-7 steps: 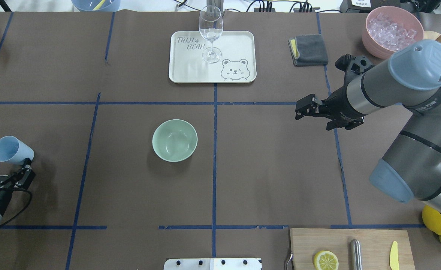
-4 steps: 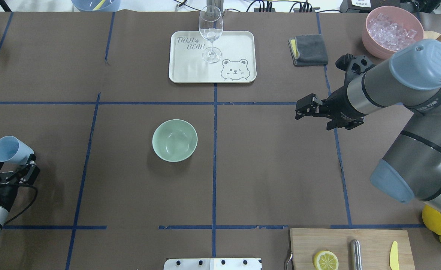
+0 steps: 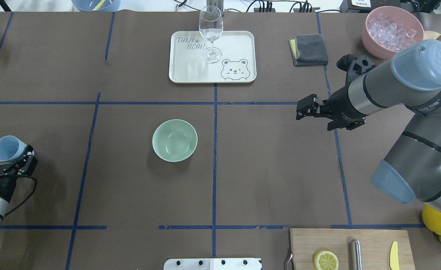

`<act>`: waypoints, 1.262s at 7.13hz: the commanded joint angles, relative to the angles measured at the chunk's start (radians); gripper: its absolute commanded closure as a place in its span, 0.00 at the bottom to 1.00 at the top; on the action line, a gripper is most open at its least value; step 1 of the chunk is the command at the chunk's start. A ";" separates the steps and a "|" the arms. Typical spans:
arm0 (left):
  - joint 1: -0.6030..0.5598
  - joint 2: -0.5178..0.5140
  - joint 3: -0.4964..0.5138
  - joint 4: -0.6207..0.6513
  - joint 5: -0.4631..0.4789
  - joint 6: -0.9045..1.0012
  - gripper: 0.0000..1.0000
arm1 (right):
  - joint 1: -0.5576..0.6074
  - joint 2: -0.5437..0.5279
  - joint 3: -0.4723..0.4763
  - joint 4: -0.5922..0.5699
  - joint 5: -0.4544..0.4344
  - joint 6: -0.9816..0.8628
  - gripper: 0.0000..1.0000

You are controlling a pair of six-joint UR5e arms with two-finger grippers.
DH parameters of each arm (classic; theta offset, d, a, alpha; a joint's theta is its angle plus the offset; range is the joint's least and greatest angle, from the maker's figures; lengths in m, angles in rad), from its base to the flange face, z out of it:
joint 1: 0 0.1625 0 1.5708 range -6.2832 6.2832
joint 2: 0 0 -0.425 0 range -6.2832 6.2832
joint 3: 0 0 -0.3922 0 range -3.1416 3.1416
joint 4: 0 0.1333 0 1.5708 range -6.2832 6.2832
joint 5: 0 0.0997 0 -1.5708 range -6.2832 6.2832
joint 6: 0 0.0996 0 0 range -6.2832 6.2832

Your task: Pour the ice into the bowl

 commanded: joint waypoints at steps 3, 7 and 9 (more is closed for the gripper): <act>-0.018 -0.026 0.031 -0.001 -0.002 0.003 0.15 | -0.001 0.003 -0.003 0.000 0.000 0.000 0.00; -0.037 -0.026 0.025 -0.054 -0.003 0.110 1.00 | -0.001 0.006 -0.003 -0.002 0.000 0.000 0.00; -0.045 -0.055 0.019 -0.334 -0.003 0.399 1.00 | -0.001 0.006 -0.003 -0.002 0.000 0.000 0.00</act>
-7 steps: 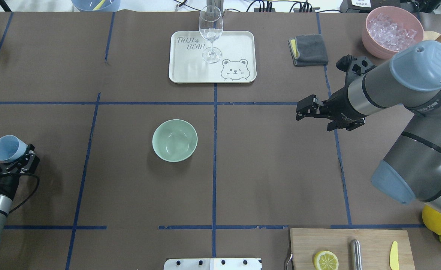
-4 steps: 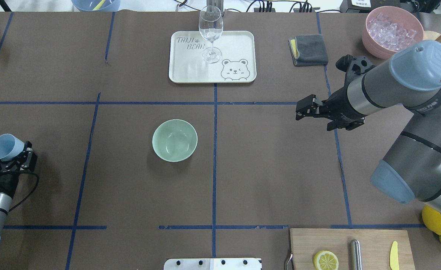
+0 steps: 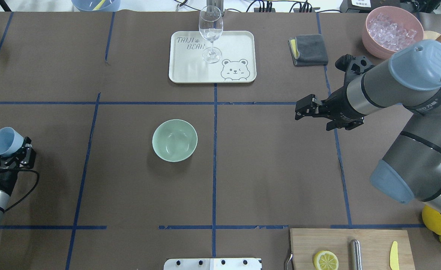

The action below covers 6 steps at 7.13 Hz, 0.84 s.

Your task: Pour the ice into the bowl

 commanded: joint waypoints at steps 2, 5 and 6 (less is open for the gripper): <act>-0.005 -0.113 -0.023 -0.286 0.001 0.398 1.00 | 0.000 -0.001 0.000 0.000 0.000 0.000 0.00; -0.002 -0.273 -0.083 -0.277 -0.004 0.756 1.00 | 0.005 -0.008 -0.001 0.000 0.000 -0.002 0.00; 0.006 -0.296 -0.118 -0.283 0.001 0.944 1.00 | 0.003 -0.017 -0.001 0.001 0.002 -0.003 0.00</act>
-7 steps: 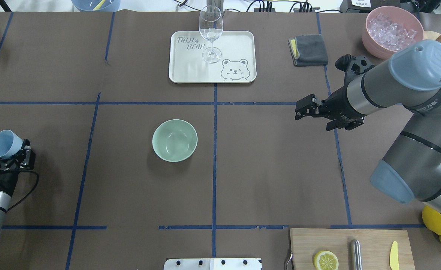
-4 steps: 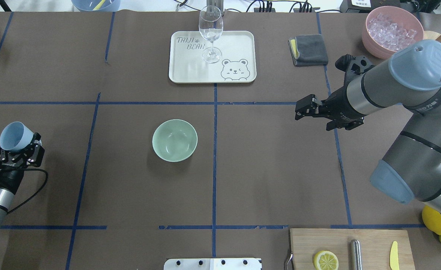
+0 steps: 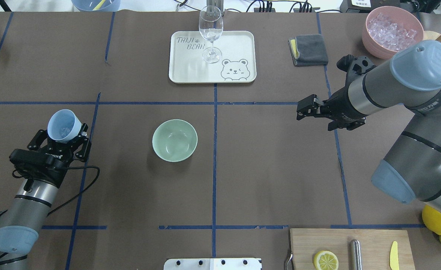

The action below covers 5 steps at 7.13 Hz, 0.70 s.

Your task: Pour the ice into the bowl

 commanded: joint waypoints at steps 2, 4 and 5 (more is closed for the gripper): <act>0.017 -0.101 -0.037 0.027 0.000 0.456 1.00 | 0.003 -0.020 0.004 0.001 0.001 -0.003 0.00; 0.027 -0.176 -0.017 0.111 -0.063 0.493 1.00 | 0.012 -0.048 0.013 0.003 0.004 -0.004 0.00; 0.027 -0.254 -0.029 0.278 -0.065 0.508 1.00 | 0.014 -0.057 0.024 0.003 0.004 -0.004 0.00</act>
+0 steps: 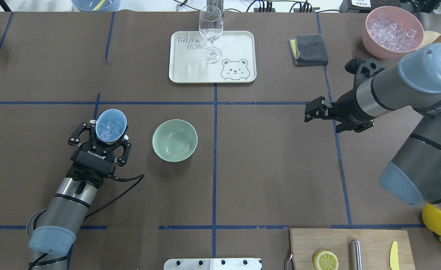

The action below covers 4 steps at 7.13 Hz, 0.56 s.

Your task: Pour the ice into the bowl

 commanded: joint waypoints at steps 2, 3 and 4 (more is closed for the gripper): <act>0.004 -0.101 -0.016 0.330 -0.032 0.119 1.00 | 0.004 -0.020 0.021 0.001 0.001 -0.001 0.00; -0.005 -0.099 -0.017 0.333 -0.089 0.305 1.00 | 0.004 -0.026 0.020 0.001 0.001 -0.001 0.00; -0.013 -0.096 -0.017 0.335 -0.135 0.404 1.00 | 0.004 -0.026 0.021 0.001 0.001 -0.001 0.00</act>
